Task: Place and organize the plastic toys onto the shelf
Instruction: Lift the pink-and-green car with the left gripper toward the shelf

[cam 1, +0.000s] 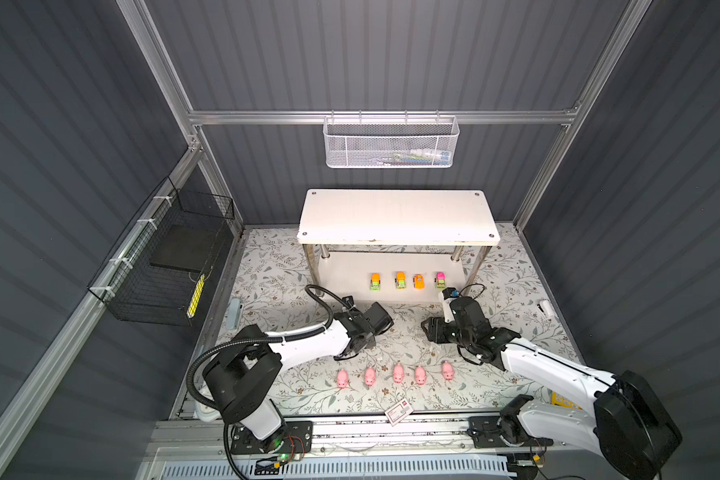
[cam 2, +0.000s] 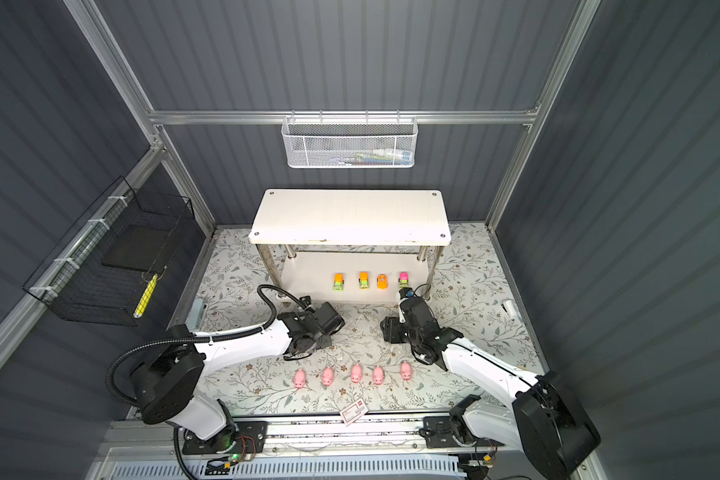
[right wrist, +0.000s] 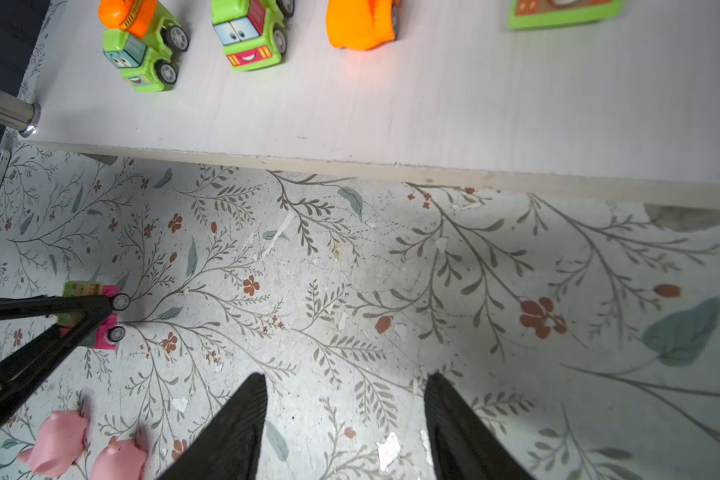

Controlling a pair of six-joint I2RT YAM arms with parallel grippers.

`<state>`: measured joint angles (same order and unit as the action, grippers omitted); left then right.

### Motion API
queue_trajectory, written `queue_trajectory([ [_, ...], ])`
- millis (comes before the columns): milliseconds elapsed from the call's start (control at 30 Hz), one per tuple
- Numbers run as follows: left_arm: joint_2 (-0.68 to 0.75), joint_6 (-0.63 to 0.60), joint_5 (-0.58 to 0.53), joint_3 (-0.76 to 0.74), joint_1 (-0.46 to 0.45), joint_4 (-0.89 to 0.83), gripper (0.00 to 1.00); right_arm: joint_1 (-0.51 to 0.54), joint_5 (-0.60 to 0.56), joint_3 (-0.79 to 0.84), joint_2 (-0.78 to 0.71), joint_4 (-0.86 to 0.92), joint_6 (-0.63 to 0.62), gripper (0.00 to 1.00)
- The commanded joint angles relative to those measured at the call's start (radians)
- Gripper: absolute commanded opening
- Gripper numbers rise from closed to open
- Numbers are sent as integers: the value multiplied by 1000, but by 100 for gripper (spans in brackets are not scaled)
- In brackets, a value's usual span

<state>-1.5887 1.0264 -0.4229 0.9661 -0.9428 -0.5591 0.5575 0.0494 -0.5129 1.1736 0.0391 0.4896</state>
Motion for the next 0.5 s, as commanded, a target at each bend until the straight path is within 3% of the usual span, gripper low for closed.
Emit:
queue_trajectory([
  [0, 60, -92, -37, 74, 12, -91, 24, 3, 12, -30, 11, -17, -2, 63],
  [200, 88, -239, -49, 157, 86, -115, 24, 4, 24, -31, 19, -27, -6, 63],
  [467, 49, -410, -70, 212, 179, -18, 25, 6, 18, -28, 0, -6, -14, 63],
])
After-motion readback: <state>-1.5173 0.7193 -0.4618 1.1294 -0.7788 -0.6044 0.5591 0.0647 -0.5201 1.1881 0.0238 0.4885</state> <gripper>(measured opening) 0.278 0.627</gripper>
